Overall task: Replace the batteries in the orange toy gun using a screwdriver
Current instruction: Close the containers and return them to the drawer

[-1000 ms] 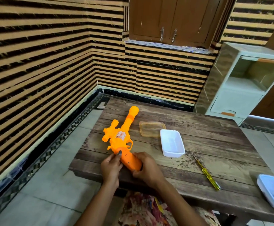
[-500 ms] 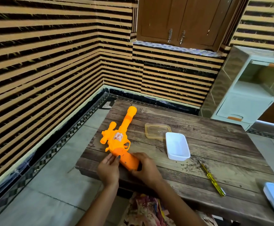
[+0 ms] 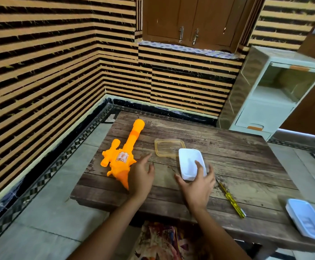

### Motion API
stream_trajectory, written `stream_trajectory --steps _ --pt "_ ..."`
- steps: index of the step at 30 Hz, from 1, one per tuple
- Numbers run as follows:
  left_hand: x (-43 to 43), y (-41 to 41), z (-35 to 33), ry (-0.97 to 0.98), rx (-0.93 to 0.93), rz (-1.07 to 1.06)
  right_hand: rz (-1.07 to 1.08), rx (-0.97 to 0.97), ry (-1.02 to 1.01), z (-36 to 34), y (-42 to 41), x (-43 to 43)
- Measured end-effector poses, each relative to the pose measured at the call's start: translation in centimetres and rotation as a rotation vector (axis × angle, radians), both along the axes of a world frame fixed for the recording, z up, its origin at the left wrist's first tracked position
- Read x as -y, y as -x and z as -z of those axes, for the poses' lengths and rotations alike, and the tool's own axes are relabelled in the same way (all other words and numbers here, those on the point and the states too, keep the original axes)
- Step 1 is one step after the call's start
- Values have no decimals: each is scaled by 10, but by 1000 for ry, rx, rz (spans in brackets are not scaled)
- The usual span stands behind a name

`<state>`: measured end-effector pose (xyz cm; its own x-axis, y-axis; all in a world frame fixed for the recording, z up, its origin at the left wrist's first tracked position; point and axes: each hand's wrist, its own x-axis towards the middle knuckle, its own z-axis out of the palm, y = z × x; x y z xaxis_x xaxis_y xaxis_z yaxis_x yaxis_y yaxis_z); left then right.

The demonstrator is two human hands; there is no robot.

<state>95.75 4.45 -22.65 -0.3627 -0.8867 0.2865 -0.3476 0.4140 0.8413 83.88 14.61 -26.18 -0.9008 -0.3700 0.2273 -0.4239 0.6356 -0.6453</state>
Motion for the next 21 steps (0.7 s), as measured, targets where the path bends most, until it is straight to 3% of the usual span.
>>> stream_trajectory --steps 4,10,17,21 --pt "19 18 -3 48 215 237 -15 81 -58 6 12 -2" --pt "40 48 4 197 489 458 -94 98 48 14 21 -20" --pt "71 77 22 301 808 561 -294 257 298 16 28 -37" --pt "77 79 22 303 1043 564 -403 395 250 16 35 -43"
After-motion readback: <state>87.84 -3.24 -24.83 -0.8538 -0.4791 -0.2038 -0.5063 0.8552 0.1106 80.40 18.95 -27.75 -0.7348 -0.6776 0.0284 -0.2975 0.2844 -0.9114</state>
